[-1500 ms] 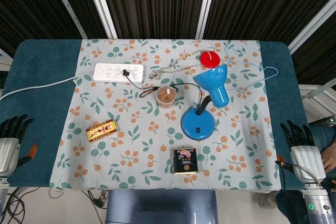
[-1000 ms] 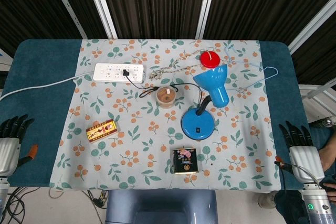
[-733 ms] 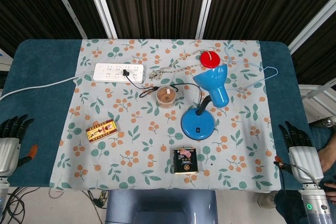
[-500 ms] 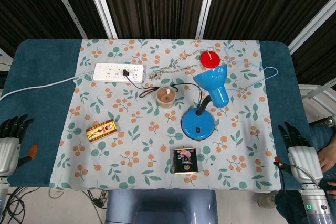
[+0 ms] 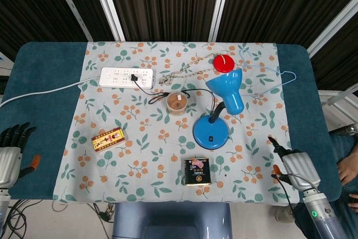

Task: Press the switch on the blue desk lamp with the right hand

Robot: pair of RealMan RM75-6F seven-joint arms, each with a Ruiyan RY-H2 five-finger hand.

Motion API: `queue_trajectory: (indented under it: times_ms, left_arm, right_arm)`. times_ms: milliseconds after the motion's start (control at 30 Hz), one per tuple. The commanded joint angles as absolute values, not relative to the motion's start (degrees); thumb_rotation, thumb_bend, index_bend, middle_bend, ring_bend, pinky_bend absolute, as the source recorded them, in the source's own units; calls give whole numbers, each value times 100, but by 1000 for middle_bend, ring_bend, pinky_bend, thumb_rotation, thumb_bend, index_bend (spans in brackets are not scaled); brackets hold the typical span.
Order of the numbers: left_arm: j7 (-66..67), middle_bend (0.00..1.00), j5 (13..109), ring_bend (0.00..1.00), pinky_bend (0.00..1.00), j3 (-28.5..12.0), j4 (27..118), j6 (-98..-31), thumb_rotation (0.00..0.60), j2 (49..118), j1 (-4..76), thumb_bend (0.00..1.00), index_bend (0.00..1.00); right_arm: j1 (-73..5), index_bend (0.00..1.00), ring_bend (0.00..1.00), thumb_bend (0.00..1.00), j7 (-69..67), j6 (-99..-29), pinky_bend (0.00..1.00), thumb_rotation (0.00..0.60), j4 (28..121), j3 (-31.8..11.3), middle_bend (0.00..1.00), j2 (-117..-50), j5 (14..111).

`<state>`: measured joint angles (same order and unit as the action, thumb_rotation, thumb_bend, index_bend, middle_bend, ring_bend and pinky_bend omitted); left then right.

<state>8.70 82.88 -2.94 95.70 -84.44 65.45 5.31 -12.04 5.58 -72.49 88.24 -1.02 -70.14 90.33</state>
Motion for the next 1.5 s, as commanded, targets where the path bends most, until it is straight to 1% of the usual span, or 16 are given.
queue_trajectory:
  times_ms: [33,167,367,467,767,1100,1500]
  left_arm:
    - [863,71,8283,54,101,-294,9568,-8438,600,6543,532,353,152]
    - [857,71,8266,54,100,-293,9571,-8406,600,6533,542,353,152]
    - [833,71,8268,54,101,-292,9577,-8404,600,6523,542,353,152]
    - [823,71,8262,54,101,-292,9579,-8401,600,6523,542,353,152]
    - [788,71,8242,54,101,-297,9588,-8388,600,6508,542,353,152]
    - [766,71,8234,54,101,-301,9586,-8378,600,6502,547,353,152]
    - [791,71,8219,54,101,-296,9570,-8352,600,6504,558,353,152]
  right_arm:
    - [-1636,14,726,553,448,-6752,637,600,8783,-139,578,-7142,9096]
    - [-1906,12,775,592,384,-6423,678,600,8773,-243,638,-7368,8978]
    - [-2293,0,787,613,544,-5779,732,600,8855,-309,672,-7629,8683]
    - [-2451,0,797,615,697,-5578,751,600,8830,-344,703,-7789,8583]
    - [-2817,0,800,616,1117,-5168,809,600,8747,-468,712,-8233,8178]
    - [-3088,0,800,617,1442,-4878,859,600,8614,-482,712,-8453,7804]
    - [-3163,0,800,617,1569,-4943,908,600,8596,-443,712,-8457,7587]
